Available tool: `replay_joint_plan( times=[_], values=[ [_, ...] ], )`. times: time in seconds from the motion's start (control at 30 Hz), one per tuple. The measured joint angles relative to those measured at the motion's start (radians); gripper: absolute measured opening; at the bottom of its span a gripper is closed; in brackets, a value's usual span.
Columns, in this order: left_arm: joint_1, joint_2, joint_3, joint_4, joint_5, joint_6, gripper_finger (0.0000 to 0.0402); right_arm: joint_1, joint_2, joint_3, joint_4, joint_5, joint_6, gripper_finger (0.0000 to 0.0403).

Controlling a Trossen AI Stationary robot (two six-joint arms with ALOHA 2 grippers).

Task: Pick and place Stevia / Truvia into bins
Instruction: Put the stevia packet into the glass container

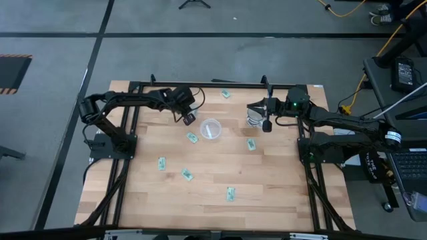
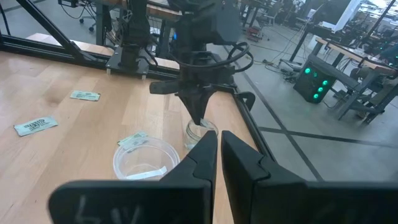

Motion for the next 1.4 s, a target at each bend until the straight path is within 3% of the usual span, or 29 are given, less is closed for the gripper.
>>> replay_joint_plan(
  times=[0.43,0.8,1.4],
  values=[
    [0.011,0.001,-0.004,0.017,0.001,0.019,0.0004,0.000,0.000,0.000,0.000,0.000,0.000,0.0028],
    [0.016,0.114,-0.003,0.058,-0.012,0.027,0.0004,0.000,0.015,0.000,0.000,0.000,0.003,0.0028],
    [0.016,0.101,-0.003,0.064,-0.024,0.027,0.0014,0.000,0.100,0.000,0.051,0.001,-0.024,0.0028]
  ],
)
